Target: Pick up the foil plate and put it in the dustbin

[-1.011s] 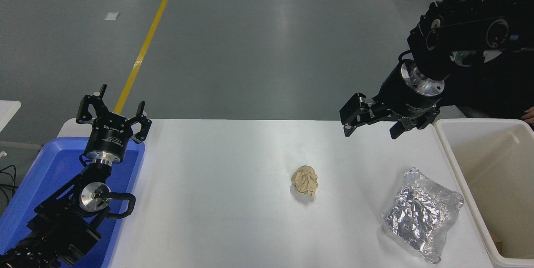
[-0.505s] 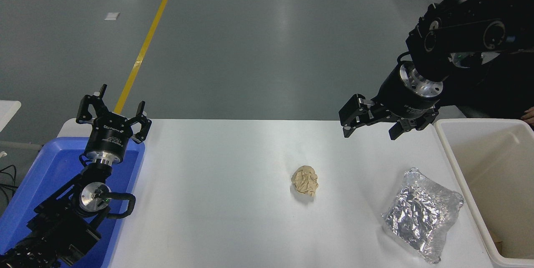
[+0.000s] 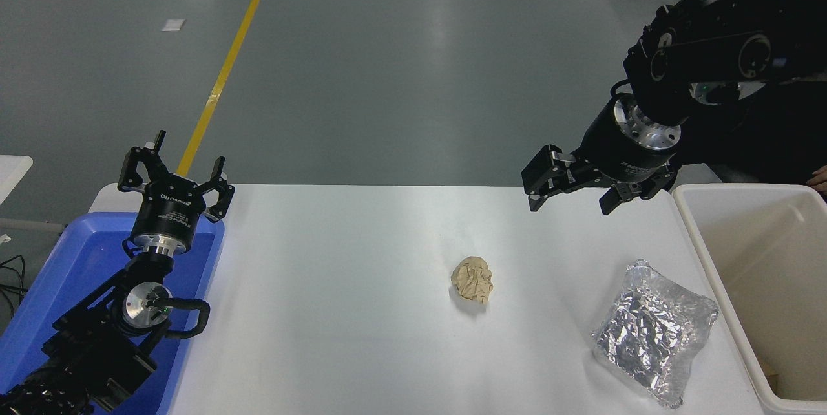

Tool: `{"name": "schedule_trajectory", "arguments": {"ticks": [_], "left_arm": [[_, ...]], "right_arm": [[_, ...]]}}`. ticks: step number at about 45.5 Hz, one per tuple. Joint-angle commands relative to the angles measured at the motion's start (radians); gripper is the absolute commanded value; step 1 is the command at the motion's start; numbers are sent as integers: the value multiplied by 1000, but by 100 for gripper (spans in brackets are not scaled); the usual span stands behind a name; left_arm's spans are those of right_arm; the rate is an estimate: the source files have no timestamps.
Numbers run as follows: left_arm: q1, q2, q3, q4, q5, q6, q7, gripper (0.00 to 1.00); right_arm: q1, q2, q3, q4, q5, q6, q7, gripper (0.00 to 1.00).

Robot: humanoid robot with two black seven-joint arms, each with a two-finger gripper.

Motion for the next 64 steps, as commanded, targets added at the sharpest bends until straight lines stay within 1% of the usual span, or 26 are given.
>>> {"name": "schedule_trajectory", "arguments": {"ticks": [1, 48, 56, 64], "left_arm": [[0, 0, 0, 0, 1, 0, 0, 98], [0, 0, 0, 0, 1, 0, 2, 98], [0, 0, 0, 0, 1, 0, 0, 98], [0, 0, 0, 0, 1, 0, 2, 98]], "right_arm": [[-9, 5, -3, -18, 0, 1, 0, 100], [-92, -16, 8, -38, 2, 9, 3, 100], [-163, -87, -8, -41, 0, 2, 2, 100], [-256, -208, -15, -41, 0, -18, 0, 100]]}}
